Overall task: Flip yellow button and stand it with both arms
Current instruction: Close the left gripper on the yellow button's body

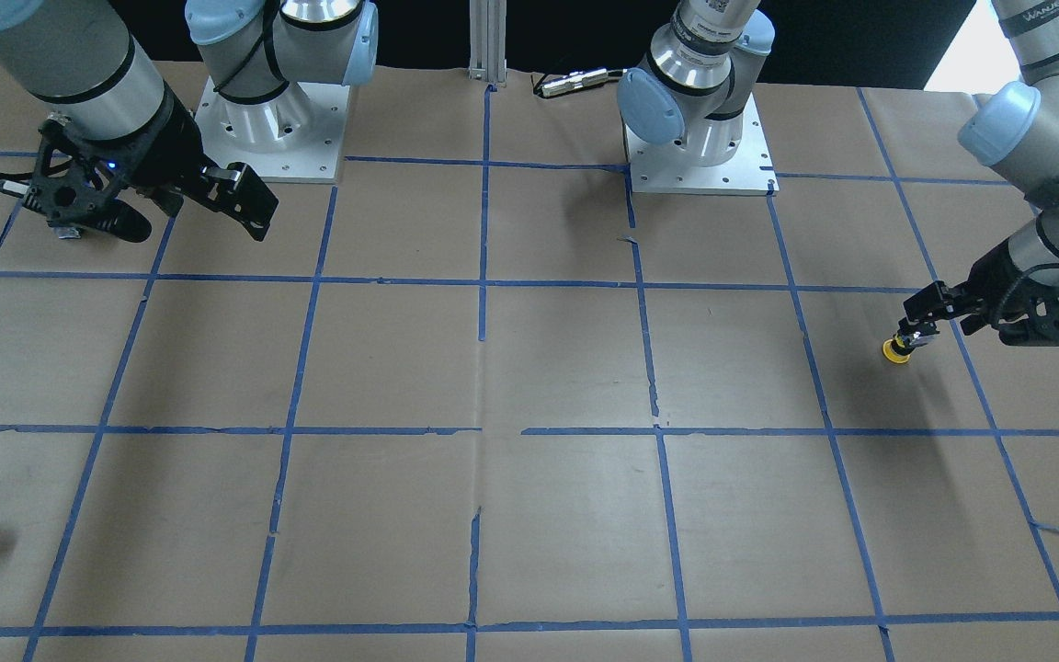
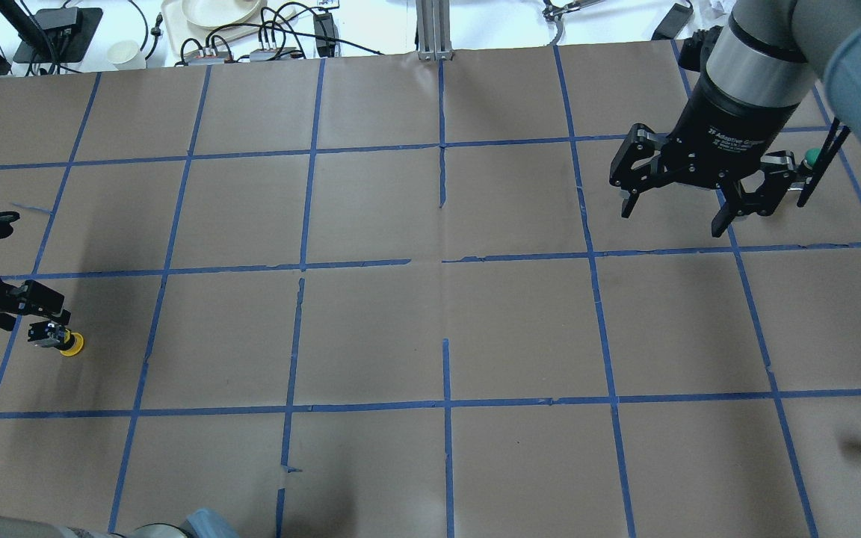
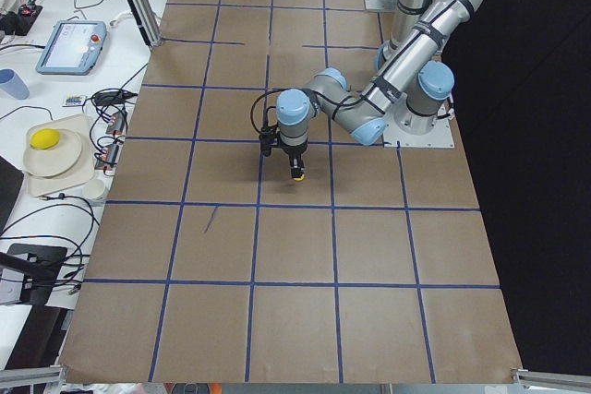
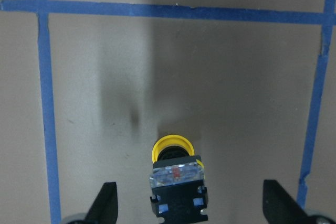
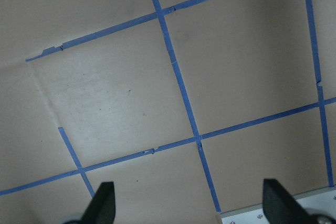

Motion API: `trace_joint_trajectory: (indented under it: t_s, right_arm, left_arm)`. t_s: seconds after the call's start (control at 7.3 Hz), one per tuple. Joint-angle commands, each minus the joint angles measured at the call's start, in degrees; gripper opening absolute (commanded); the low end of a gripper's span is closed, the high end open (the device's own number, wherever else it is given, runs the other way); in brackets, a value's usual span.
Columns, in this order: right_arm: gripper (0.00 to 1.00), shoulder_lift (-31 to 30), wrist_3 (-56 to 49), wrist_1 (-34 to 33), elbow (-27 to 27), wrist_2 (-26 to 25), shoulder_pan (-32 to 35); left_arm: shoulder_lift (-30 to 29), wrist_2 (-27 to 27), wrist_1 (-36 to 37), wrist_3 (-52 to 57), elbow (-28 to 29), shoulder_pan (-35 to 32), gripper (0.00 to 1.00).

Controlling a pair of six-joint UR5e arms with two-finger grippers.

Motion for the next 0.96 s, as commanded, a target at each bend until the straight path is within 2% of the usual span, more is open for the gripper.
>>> trace_joint_trajectory:
  t_s: [0.0, 0.55, 0.82]
  right_arm:
    - [1.0, -1.4, 0.1, -0.5, -0.1, 0.3, 0.1]
    - [1.0, -1.8, 0.0, 1.4, 0.3, 0.3, -0.1]
    - [1.0, -2.0, 0.3, 1.2, 0.4, 0.5, 0.0]
  left_arm:
    - [-0.1, -0.3, 4.6, 0.4, -2.4, 0.7, 0.95]
    - [-0.3, -0.4, 6.3, 0.4, -3.8, 0.8, 0.9]
    - [-0.3, -0.4, 6.3, 0.4, -3.7, 0.8, 0.58]
